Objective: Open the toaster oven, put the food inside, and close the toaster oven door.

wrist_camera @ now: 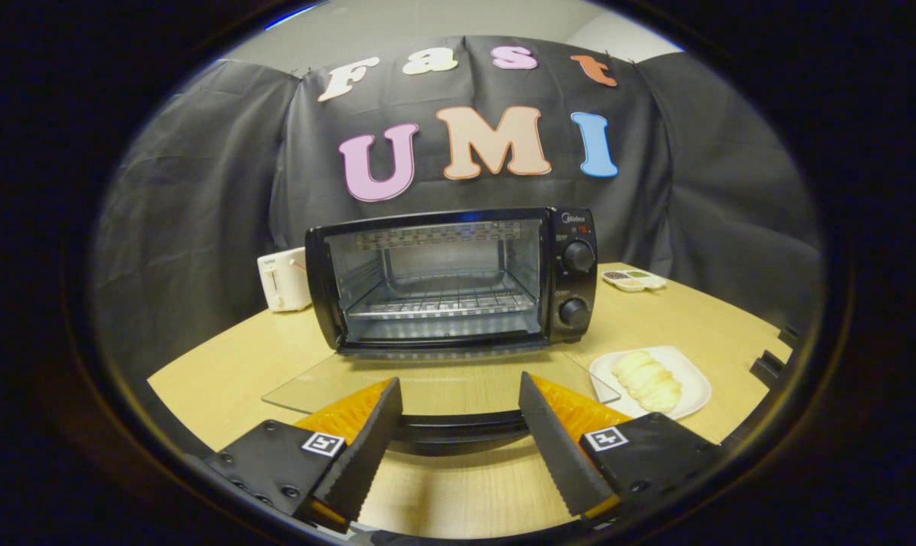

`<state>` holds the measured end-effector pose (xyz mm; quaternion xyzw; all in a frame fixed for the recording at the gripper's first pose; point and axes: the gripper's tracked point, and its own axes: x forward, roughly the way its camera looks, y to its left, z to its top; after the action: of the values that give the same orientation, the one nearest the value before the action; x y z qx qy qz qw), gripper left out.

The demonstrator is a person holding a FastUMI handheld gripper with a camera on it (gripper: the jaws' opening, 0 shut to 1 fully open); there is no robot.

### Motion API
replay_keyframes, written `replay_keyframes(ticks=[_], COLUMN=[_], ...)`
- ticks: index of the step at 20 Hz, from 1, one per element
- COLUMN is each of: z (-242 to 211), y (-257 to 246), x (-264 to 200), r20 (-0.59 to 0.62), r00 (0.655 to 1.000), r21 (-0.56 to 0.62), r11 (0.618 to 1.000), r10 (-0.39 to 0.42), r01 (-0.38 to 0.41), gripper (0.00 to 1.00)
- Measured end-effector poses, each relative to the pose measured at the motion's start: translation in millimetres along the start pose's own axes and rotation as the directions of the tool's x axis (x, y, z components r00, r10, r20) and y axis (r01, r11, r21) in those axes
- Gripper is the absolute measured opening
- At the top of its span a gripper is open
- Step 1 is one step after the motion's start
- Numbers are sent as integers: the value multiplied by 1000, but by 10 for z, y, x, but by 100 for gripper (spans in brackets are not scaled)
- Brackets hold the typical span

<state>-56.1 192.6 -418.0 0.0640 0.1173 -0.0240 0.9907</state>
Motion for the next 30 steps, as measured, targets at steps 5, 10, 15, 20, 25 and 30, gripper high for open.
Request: replay_keyframes(ticks=[5, 10, 15, 20, 25, 30], z=[-122, -156, -182, 10, 306, 316], y=[-15, -20, -23, -73, -491, -1415], x=[25, 52, 44, 9, -77, -66], r20=[-24, -27, -27, 1, 67, 53], r00=[1000, 1000, 1000, 1000, 997, 976], r21=[2, -7, -5, 51, 48, 62], r11=[1000, 1000, 1000, 998, 998, 976], r10=[1, 3, 3, 22, -43, -213], r01=[-1, -3, -4, -22, 40, 210], gripper=[99, 99, 99, 98, 98, 98])
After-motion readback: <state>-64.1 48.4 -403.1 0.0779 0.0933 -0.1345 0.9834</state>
